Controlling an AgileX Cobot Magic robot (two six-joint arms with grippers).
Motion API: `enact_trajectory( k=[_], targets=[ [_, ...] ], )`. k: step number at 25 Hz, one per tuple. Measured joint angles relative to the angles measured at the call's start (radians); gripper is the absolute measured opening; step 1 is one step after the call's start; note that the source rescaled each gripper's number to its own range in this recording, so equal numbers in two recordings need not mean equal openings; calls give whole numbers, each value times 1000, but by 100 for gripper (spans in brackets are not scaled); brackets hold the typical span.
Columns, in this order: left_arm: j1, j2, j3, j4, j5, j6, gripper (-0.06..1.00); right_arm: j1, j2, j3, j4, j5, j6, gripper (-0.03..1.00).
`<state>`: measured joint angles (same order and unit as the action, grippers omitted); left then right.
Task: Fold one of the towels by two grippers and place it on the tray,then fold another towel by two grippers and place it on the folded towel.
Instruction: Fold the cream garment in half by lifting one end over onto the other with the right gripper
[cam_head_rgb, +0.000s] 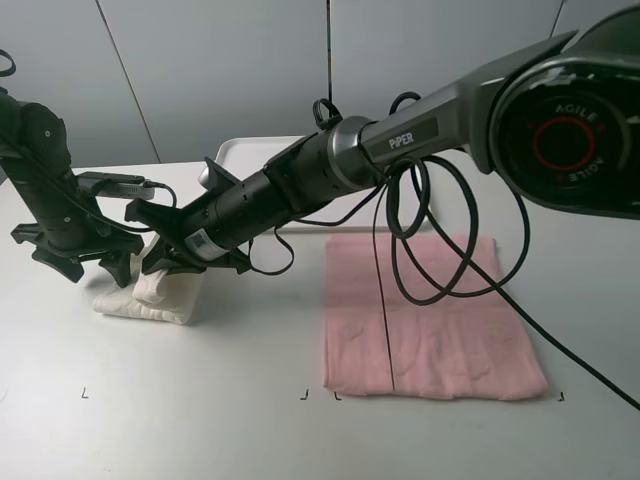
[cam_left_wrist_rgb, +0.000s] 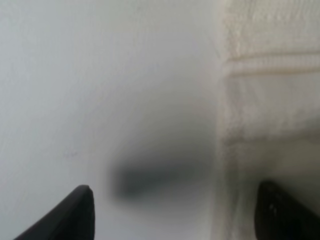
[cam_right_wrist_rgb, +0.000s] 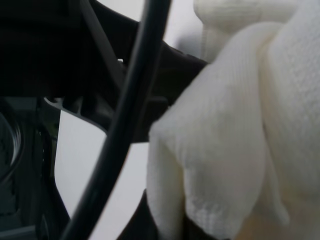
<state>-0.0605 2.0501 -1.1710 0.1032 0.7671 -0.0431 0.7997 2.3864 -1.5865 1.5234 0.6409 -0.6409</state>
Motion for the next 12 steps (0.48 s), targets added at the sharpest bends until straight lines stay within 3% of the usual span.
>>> enact_trajectory(
  k=[12],
  targets=[
    [0,0,0,-8,0,0,85,57,33,-1,54,-158,-27,3]
  ],
)
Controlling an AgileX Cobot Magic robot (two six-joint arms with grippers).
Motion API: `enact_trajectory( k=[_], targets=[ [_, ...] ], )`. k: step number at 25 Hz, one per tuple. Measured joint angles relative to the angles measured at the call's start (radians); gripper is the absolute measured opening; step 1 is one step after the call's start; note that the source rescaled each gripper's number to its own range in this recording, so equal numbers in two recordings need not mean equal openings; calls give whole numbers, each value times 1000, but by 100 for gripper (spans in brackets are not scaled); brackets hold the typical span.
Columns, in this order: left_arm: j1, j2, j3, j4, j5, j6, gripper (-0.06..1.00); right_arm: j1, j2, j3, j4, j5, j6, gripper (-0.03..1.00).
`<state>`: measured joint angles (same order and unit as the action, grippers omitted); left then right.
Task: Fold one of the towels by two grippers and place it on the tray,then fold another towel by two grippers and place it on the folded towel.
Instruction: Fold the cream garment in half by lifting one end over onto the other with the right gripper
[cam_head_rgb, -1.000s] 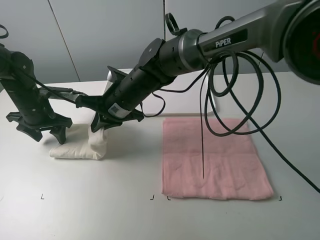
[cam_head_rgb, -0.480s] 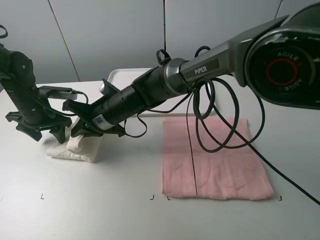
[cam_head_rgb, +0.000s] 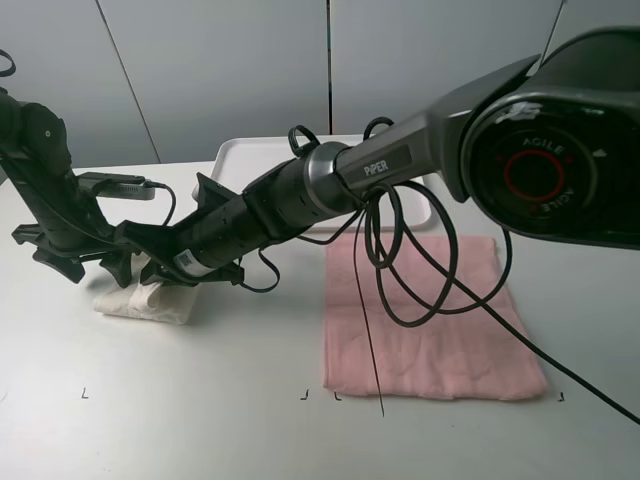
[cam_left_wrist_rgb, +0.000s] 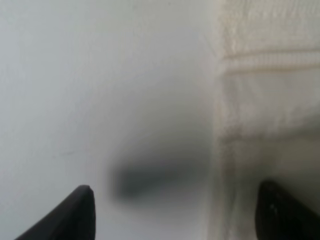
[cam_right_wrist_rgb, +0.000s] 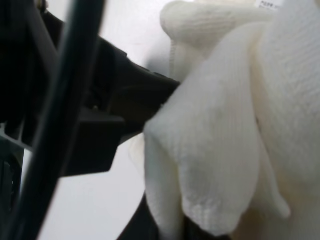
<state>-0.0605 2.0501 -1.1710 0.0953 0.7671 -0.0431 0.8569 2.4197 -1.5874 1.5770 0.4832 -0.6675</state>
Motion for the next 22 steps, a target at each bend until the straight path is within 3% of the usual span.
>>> enact_trajectory(
  k=[12,22],
  targets=[
    [0,-2,-7,-12,37,0,85,2,2,-1,0,-25,0,3],
    [15,-102,-139,-21,97,43,85,2,2,-1,-6,-46,0,3]
  ],
)
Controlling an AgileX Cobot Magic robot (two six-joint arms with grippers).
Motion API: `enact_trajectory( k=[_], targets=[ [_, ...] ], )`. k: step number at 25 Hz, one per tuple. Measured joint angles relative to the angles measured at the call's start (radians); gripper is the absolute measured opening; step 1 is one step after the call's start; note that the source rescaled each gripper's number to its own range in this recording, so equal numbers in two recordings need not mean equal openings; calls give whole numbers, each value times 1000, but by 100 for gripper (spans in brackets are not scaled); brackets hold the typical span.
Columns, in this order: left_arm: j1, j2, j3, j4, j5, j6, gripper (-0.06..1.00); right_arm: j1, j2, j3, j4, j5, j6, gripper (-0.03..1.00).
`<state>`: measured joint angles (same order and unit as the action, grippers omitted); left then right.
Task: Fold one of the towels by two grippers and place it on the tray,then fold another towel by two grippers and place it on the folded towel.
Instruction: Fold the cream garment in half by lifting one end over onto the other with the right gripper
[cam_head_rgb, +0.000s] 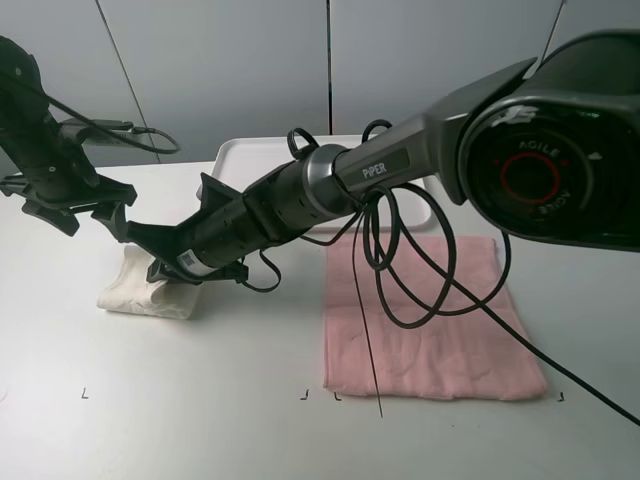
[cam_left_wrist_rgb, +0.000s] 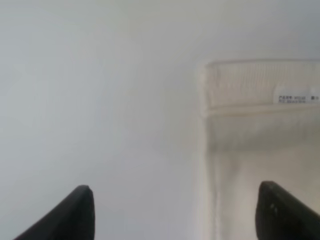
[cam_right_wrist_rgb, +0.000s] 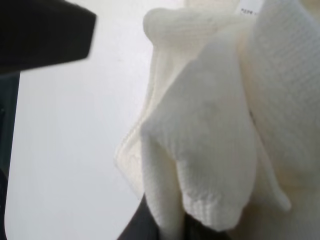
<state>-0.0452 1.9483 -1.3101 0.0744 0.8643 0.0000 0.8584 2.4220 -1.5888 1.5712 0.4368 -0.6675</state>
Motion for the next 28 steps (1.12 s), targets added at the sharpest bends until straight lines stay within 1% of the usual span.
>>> enact_trajectory(
  k=[3,5,7,9,10,12,13,20,21,23,25,27,28],
  targets=[
    [16,-14,-33,0,32,0,85,0,0,0,-2,0,4,3],
    [29,-19,-40,0,42,0,85,0,0,0,-4,0,4,11],
    [35,-19,-40,0,51,8,85,0,1,0,1,4,4,30],
    [35,-19,-40,0,56,16,85,0,1,0,33,13,4,47],
    [35,-19,-42,0,57,18,85,0,2,0,59,25,-7,52],
    [35,-19,-42,0,59,22,85,0,4,0,129,63,-59,55],
    [35,-19,-42,0,59,22,85,0,4,0,145,77,-83,56],
    [35,-19,-42,-2,60,26,85,13,4,-8,169,107,-145,57],
    [35,-19,-42,-2,62,26,85,13,4,-8,169,111,-152,60],
    [35,-19,-42,-2,64,26,85,13,4,-8,169,111,-170,68],
    [35,-19,-42,-2,66,26,85,9,-2,-8,169,111,-194,79],
    [35,-19,-42,-2,68,26,85,-1,-23,-8,154,100,-207,85],
    [35,-19,-42,-2,69,26,85,-8,-36,-10,131,91,-207,86]
  ],
)
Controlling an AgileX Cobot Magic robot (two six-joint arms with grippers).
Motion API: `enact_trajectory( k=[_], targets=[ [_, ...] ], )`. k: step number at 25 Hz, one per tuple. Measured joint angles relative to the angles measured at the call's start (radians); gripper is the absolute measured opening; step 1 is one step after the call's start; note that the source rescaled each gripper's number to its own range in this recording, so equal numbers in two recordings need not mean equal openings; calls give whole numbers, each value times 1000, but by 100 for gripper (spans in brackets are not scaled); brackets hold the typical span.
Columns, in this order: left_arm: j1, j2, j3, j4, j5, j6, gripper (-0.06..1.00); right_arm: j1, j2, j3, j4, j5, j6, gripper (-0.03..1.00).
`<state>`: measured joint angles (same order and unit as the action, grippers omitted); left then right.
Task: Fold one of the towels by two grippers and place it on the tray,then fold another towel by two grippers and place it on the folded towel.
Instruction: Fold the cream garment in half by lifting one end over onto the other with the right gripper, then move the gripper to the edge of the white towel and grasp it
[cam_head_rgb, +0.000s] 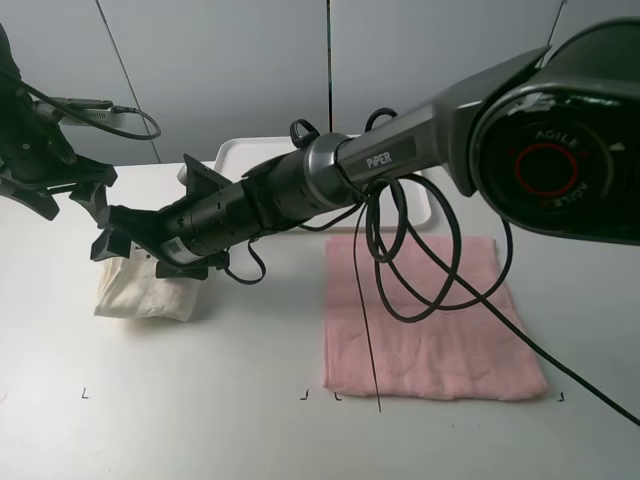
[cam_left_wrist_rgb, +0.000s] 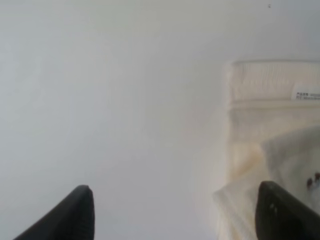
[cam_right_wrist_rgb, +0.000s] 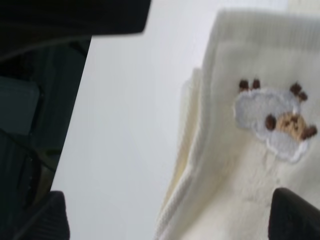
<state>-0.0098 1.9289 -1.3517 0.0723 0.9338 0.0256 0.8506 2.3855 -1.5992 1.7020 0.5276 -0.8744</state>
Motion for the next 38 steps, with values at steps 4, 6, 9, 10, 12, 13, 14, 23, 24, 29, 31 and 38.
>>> enact_trajectory(
  k=[4,6,9,10,12,13,14,23,24,29,31,38],
  targets=[
    [0,0,0,-4,0,0,85,-31,-35,0,-146,-29,104,87],
    [0,0,0,-4,0,0,85,-42,-37,0,-230,-29,190,87],
    [0,0,0,-6,0,0,85,-44,-35,0,-376,-31,318,87],
    [0,0,0,-6,0,0,85,-44,-35,0,-418,-31,351,87],
    [0,0,0,-6,0,0,85,-44,-33,0,-471,-31,388,87],
    [0,0,0,-10,0,0,85,-44,-33,0,-486,-31,397,87],
    [0,0,0,-12,0,0,85,-44,-33,0,-491,-31,404,87],
    [0,0,0,-17,0,0,85,-44,4,0,-496,-17,447,84],
    [0,0,0,-17,0,0,85,-44,4,0,-496,-17,447,84],
    [0,0,0,-21,-2,6,85,-44,31,-1,-447,-4,444,84],
    [0,0,0,-23,-2,6,85,-44,38,-11,-432,-2,438,83],
    [0,0,0,-23,-8,4,85,-44,47,-11,-423,-17,424,58]
  ],
)
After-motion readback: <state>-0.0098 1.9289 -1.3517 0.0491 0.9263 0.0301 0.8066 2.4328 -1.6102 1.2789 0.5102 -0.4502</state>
